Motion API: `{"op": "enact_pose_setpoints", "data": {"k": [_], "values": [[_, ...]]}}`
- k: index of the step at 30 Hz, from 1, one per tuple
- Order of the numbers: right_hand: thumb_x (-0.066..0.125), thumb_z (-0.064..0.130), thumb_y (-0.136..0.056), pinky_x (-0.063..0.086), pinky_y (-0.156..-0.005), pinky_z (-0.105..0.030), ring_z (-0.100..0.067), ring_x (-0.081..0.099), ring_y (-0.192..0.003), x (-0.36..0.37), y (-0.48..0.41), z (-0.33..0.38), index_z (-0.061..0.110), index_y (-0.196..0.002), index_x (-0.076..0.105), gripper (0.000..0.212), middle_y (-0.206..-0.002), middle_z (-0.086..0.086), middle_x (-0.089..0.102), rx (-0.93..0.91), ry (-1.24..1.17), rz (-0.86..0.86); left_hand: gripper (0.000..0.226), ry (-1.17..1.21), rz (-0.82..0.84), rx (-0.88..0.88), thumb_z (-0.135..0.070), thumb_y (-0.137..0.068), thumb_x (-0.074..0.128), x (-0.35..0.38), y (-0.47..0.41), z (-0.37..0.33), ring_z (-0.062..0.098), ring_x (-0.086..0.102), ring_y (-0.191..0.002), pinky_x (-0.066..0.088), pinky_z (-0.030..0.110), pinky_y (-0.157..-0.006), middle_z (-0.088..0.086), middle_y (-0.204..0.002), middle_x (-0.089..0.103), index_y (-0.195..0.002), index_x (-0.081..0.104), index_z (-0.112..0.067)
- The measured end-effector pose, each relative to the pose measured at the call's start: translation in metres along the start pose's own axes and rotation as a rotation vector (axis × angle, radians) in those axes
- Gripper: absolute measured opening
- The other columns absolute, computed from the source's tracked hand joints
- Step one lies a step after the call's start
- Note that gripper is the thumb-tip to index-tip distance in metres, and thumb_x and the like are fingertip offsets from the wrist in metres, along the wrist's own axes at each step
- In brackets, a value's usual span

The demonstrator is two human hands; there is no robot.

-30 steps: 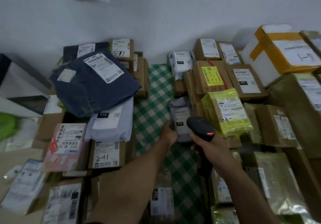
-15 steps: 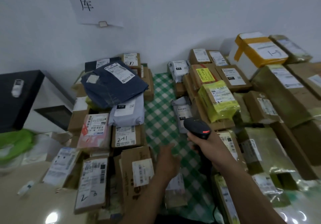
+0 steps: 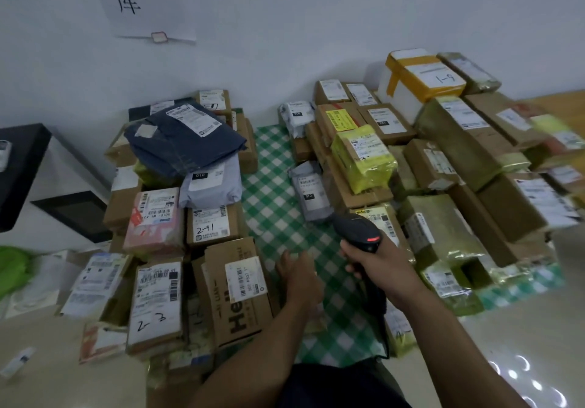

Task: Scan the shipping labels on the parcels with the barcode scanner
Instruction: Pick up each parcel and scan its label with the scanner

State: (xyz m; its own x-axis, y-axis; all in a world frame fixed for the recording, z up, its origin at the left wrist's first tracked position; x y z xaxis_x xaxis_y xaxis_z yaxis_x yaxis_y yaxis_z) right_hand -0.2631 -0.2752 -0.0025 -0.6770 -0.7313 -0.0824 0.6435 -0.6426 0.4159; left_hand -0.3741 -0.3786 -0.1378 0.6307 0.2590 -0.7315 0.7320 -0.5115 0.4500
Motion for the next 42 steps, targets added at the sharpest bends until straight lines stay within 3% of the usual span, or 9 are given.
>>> {"op": "enact_pose_setpoints", "data": {"k": [2, 4, 8, 12, 18, 26, 32, 37, 42], "values": [[0.077, 0.019, -0.095, 0.051, -0.061, -0.033, -0.019, 0.066, -0.068, -0.002, 0.004, -0.003, 0.024, -0.113, 0.067, 0.022, -0.086, -0.006, 0.074, 0.001, -0.005, -0.007, 0.103, 0.13, 0.044, -0.084, -0.019, -0.081, 0.083, 0.006, 0.004, -0.001, 0.035, 0.008, -0.153, 0.027, 0.046, -0.121, 0.011, -0.167, -0.004, -0.16, 0.018, -0.033], [0.077, 0.018, -0.094, 0.05, -0.062, -0.036, -0.019, 0.066, -0.068, -0.004, 0.008, -0.006, 0.024, -0.114, 0.066, 0.023, -0.083, -0.004, 0.073, 0.01, -0.007, -0.012, 0.117, 0.308, 0.098, -0.141, -0.021, -0.077, 0.084, 0.016, 0.006, 0.0, 0.034, 0.023, -0.149, 0.036, 0.045, -0.117, 0.014, -0.164, 0.008, -0.162, 0.003, -0.031], [0.075, 0.017, -0.096, 0.049, -0.062, -0.036, -0.02, 0.066, -0.069, -0.006, 0.011, -0.008, 0.021, -0.115, 0.065, 0.022, -0.081, -0.005, 0.07, 0.01, -0.005, -0.008, 0.099, 0.541, 0.023, -0.14, -0.028, -0.059, 0.079, 0.017, 0.011, 0.008, 0.024, 0.062, -0.104, 0.058, 0.047, -0.088, 0.001, -0.119, 0.059, -0.145, 0.03, -0.03], [0.077, 0.023, -0.094, 0.052, -0.067, -0.034, -0.019, 0.071, -0.077, -0.009, 0.011, -0.004, 0.025, -0.118, 0.068, 0.025, -0.09, -0.007, 0.077, 0.005, -0.014, -0.011, 0.07, 0.761, -0.042, 0.005, -0.014, -0.067, 0.086, -0.029, 0.031, -0.016, 0.019, 0.071, -0.094, 0.062, 0.043, -0.079, -0.007, -0.104, 0.069, -0.116, 0.046, -0.044], [0.079, 0.032, -0.091, 0.046, -0.074, -0.019, 0.002, 0.063, -0.097, -0.002, 0.016, 0.018, 0.037, -0.118, 0.066, 0.031, -0.103, 0.019, 0.072, -0.076, 0.021, -0.026, 0.081, 0.896, -0.08, 0.135, -0.022, -0.078, 0.09, -0.114, 0.059, -0.042, -0.013, 0.064, -0.082, 0.048, 0.008, -0.058, -0.025, -0.107, 0.06, -0.134, 0.037, -0.048], [0.091, 0.024, -0.075, 0.056, -0.098, -0.038, -0.01, 0.074, -0.107, 0.012, 0.013, 0.037, 0.027, -0.125, 0.071, 0.054, -0.115, 0.006, 0.079, -0.155, -0.028, 0.102, 0.041, 1.03, -0.065, 0.181, -0.033, -0.087, 0.082, -0.14, 0.074, -0.04, 0.002, 0.073, -0.1, 0.061, 0.033, -0.087, -0.016, -0.115, 0.075, -0.124, 0.066, -0.042], [0.089, 0.012, -0.076, 0.053, -0.106, -0.054, -0.025, 0.074, -0.112, 0.008, 0.006, 0.05, 0.018, -0.125, 0.072, 0.053, -0.118, -0.005, 0.078, -0.159, -0.12, 0.1, 0.064, 1.056, 0.135, 0.299, -0.016, -0.096, 0.071, -0.133, 0.078, -0.039, 0.007, 0.066, -0.12, 0.056, 0.032, -0.097, -0.019, -0.13, 0.069, -0.142, 0.047, -0.053], [0.086, 0.01, -0.08, 0.053, -0.106, -0.053, -0.023, 0.074, -0.112, 0.01, 0.008, 0.055, 0.018, -0.125, 0.072, 0.048, -0.118, -0.003, 0.078, -0.141, -0.111, 0.113, 0.089, 0.999, 0.139, 0.31, -0.035, -0.083, 0.082, -0.138, 0.07, -0.027, 0.007, 0.057, -0.133, 0.056, 0.035, -0.101, -0.02, -0.142, 0.061, -0.155, 0.034, -0.051], [0.087, 0.038, -0.083, 0.053, -0.105, -0.052, -0.014, 0.073, -0.11, 0.009, 0.01, 0.057, 0.033, -0.123, 0.072, 0.042, -0.114, 0.009, 0.078, -0.148, 0.011, 0.021, 0.068, 0.91, 0.056, 0.297, -0.025, -0.088, 0.078, -0.167, 0.061, -0.025, 0.012, 0.064, -0.123, 0.058, 0.041, -0.098, -0.019, -0.131, 0.068, -0.133, 0.049, -0.067]]}}
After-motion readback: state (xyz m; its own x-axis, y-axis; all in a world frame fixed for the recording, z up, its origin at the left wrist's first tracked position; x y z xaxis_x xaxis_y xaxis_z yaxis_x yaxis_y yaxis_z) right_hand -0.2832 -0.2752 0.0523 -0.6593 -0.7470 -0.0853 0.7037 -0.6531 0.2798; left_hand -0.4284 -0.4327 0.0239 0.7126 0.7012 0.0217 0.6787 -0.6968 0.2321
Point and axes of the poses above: each hand's wrist, its own y-axis away from the middle knuckle, its own x-axis out of the palm, z = x × y, the point moved 5 cm from there along -y, towards the middle knuckle
